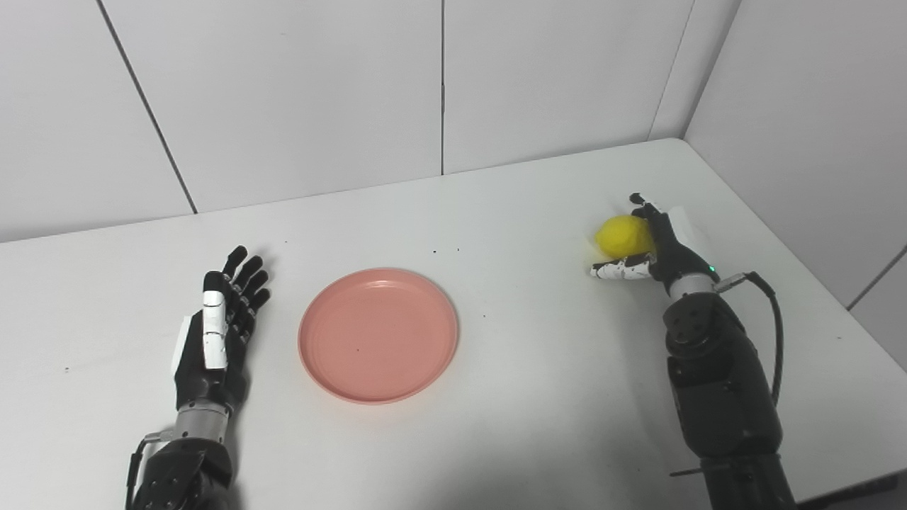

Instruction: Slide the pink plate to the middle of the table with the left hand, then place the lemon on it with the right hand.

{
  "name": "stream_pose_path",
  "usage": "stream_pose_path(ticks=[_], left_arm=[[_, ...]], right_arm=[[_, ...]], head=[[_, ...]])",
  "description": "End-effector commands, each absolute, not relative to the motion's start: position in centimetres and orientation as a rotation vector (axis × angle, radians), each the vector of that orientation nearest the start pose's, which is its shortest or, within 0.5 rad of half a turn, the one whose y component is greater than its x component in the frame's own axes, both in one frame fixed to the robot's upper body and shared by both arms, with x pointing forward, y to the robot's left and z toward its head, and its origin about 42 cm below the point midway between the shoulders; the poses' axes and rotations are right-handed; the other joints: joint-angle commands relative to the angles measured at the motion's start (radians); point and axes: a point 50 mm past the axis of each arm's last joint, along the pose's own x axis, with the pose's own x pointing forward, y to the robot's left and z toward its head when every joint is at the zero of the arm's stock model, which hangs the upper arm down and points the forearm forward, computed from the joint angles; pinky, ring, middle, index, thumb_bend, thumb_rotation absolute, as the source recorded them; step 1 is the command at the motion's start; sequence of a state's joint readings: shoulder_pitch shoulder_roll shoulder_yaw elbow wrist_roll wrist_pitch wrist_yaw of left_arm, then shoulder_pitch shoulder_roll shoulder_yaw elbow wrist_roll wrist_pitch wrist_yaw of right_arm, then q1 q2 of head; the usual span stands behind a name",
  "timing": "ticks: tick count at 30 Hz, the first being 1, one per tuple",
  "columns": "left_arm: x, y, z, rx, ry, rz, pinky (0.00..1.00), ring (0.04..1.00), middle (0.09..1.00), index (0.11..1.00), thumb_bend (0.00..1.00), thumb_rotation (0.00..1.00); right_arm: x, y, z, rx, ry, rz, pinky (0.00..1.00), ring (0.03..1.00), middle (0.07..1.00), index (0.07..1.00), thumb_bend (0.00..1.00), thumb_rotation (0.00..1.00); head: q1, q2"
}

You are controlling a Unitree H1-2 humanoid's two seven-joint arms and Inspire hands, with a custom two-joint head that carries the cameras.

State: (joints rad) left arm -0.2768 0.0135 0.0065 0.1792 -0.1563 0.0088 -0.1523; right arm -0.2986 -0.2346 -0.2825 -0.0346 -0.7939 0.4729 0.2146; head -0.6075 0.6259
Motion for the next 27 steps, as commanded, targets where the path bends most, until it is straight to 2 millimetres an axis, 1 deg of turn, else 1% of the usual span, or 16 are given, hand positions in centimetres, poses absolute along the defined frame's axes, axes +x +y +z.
stream_pose_path(ticks=[1, 2, 3, 5, 6, 7, 8, 10, 12, 13, 15, 17, 20, 21, 23, 27], left_arm=[[37.5, 18.2, 15.3, -0.13, -0.156, -0.236, 0.93, 0.93, 0.923, 0.912, 0.67, 1.0], [37.5, 18.2, 15.4, -0.128, -0.156, -0.236, 0.93, 0.929, 0.923, 0.911, 0.67, 1.0], [37.5, 18.2, 15.4, -0.129, -0.158, -0.238, 0.93, 0.929, 0.923, 0.911, 0.66, 1.0], [37.5, 18.2, 15.4, -0.13, -0.159, -0.241, 0.94, 0.932, 0.926, 0.915, 0.66, 1.0], [37.5, 18.2, 15.4, -0.129, -0.158, -0.241, 0.94, 0.931, 0.925, 0.914, 0.66, 1.0], [37.5, 18.2, 15.4, -0.128, -0.158, -0.242, 0.93, 0.931, 0.925, 0.915, 0.66, 1.0], [37.5, 18.3, 15.4, -0.128, -0.159, -0.242, 0.93, 0.932, 0.926, 0.918, 0.66, 1.0], [37.5, 18.3, 15.4, -0.13, -0.16, -0.24, 0.93, 0.931, 0.926, 0.918, 0.66, 1.0], [37.4, 18.2, 15.4, -0.129, -0.162, -0.239, 0.93, 0.928, 0.924, 0.916, 0.66, 1.0], [37.4, 18.2, 15.4, -0.128, -0.162, -0.239, 0.93, 0.928, 0.924, 0.916, 0.66, 1.0], [37.4, 18.2, 15.5, -0.127, -0.162, -0.237, 0.93, 0.927, 0.922, 0.914, 0.66, 1.0], [37.4, 18.1, 15.5, -0.129, -0.165, -0.237, 0.92, 0.926, 0.919, 0.911, 0.65, 1.0], [37.3, 18.1, 15.6, -0.13, -0.165, -0.24, 0.93, 0.929, 0.922, 0.913, 0.65, 1.0], [37.3, 18.1, 15.6, -0.131, -0.164, -0.239, 0.93, 0.93, 0.923, 0.915, 0.65, 1.0], [37.3, 18.1, 15.6, -0.131, -0.165, -0.238, 0.93, 0.929, 0.924, 0.914, 0.65, 1.0], [37.2, 18.1, 15.7, -0.132, -0.168, -0.241, 0.93, 0.934, 0.929, 0.919, 0.65, 1.0]], right_arm=[[36.0, -35.8, 20.3, -0.842, 0.251, -0.379, 0.56, 0.698, 0.757, 0.827, 0.87, 0.06], [36.1, -35.8, 20.3, -0.848, 0.252, -0.379, 0.56, 0.697, 0.756, 0.824, 0.87, 0.06], [36.1, -35.7, 20.3, -0.858, 0.254, -0.383, 0.51, 0.647, 0.71, 0.809, 0.86, 0.06], [36.2, -35.7, 20.3, -0.87, 0.256, -0.391, 0.5, 0.627, 0.681, 0.767, 0.85, 0.05], [36.2, -35.7, 20.3, -0.873, 0.254, -0.398, 0.41, 0.537, 0.565, 0.728, 0.68, 0.02], [36.3, -35.7, 20.3, -0.872, 0.25, -0.406, 0.43, 0.55, 0.52, 0.696, 0.62, 0.01], [36.3, -35.7, 20.3, -0.87, 0.244, -0.414, 0.44, 0.548, 0.498, 0.673, 0.58, 0.0], [36.3, -35.6, 20.3, -0.868, 0.213, -0.448, 0.45, 0.551, 0.492, 0.646, 0.57, 0.0], [36.2, -35.5, 20.3, -0.864, 0.185, -0.478, 0.5, 0.572, 0.491, 0.61, 0.57, 0.0], [36.2, -35.4, 20.3, -0.858, 0.17, -0.492, 0.5, 0.566, 0.491, 0.603, 0.56, 0.0], [36.2, -35.2, 20.3, -0.847, 0.142, -0.518, 0.43, 0.515, 0.49, 0.605, 0.56, 0.0], [36.1, -35.1, 20.3, -0.836, 0.097, -0.553, 0.48, 0.522, 0.474, 0.535, 0.54, 0.0], [36.2, -34.8, 20.2, -0.81, 0.028, -0.606, 0.5, 0.516, 0.468, 0.512, 0.53, 0.0], [36.2, -34.8, 20.1, -0.798, 0.006, -0.621, 0.47, 0.466, 0.476, 0.514, 0.52, 0.0], [36.2, -34.8, 20.1, -0.775, -0.037, -0.642, 0.42, 0.424, 0.486, 0.515, 0.52, 0.0], [36.0, -34.5, 20.2, -0.758, -0.097, -0.669, 0.37, 0.398, 0.489, 0.523, 0.52, 0.0]], head=[[0.0, 0.0], [0.0, 0.0], [0.0, 0.003], [0.0, 0.003], [0.0, 0.003], [0.0, 0.003], [0.004, 0.007], [0.003, 0.006], [0.003, 0.008], [0.003, 0.008], [0.004, 0.009], [0.007, 0.012], [0.008, 0.013], [0.008, 0.014], [0.008, 0.014], [0.013, 0.021]])
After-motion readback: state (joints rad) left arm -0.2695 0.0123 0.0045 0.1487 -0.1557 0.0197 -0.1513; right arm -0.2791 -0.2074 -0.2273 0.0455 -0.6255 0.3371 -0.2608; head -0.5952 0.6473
